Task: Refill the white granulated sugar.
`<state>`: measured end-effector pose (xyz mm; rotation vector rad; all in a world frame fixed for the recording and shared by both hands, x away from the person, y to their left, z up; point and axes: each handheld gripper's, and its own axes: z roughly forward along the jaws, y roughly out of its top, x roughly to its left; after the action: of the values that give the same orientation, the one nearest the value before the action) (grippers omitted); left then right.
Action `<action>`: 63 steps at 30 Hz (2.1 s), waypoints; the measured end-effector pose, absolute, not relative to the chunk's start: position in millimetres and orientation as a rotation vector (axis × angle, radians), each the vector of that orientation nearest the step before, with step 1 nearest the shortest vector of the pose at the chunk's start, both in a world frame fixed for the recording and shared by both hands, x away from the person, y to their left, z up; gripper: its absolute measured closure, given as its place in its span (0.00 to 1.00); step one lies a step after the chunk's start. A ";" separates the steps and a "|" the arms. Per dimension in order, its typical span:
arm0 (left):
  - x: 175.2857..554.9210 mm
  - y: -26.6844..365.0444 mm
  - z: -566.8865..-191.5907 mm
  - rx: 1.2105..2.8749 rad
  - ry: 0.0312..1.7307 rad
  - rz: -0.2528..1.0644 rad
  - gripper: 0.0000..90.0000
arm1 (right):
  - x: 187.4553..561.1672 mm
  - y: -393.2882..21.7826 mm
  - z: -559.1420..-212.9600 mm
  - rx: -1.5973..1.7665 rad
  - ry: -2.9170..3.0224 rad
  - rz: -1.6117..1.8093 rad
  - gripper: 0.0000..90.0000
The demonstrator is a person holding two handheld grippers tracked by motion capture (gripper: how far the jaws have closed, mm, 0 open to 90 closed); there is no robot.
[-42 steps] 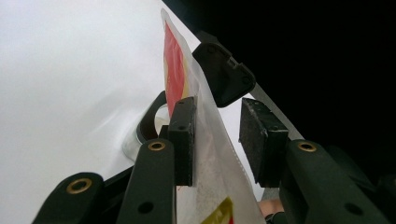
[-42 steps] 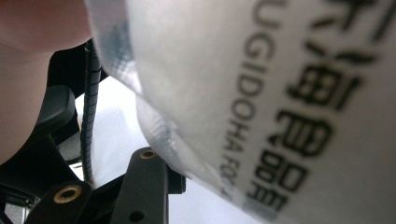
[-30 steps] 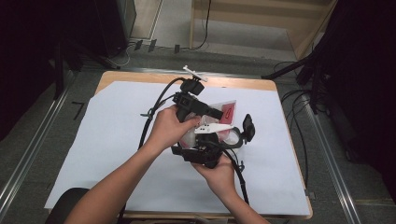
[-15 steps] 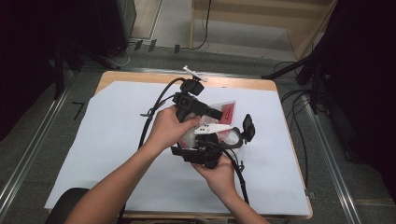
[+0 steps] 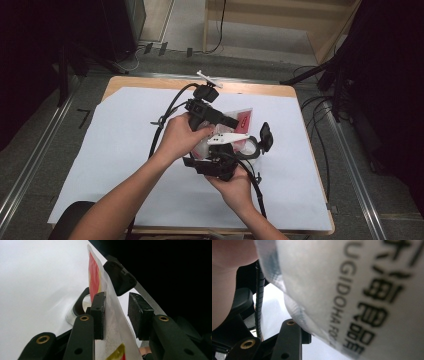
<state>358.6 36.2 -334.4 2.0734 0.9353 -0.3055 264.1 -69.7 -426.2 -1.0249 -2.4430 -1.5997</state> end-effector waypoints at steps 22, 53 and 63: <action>357.4 34.9 -333.0 2.079 0.930 -0.288 0.75 | 263.9 -69.8 -426.2 -1.027 -2.440 -1.604 0.71; 354.7 31.7 -330.6 2.080 0.911 -0.259 0.75 | 262.0 -69.8 -426.5 -1.064 -2.412 -1.631 0.71; 354.9 33.0 -329.4 2.075 0.910 -0.250 0.74 | 264.1 -70.9 -424.6 -1.058 -2.427 -1.625 0.71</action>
<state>354.9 33.0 -329.4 2.0755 0.9102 -0.2498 264.1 -70.9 -424.6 -1.0579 -2.4275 -1.6247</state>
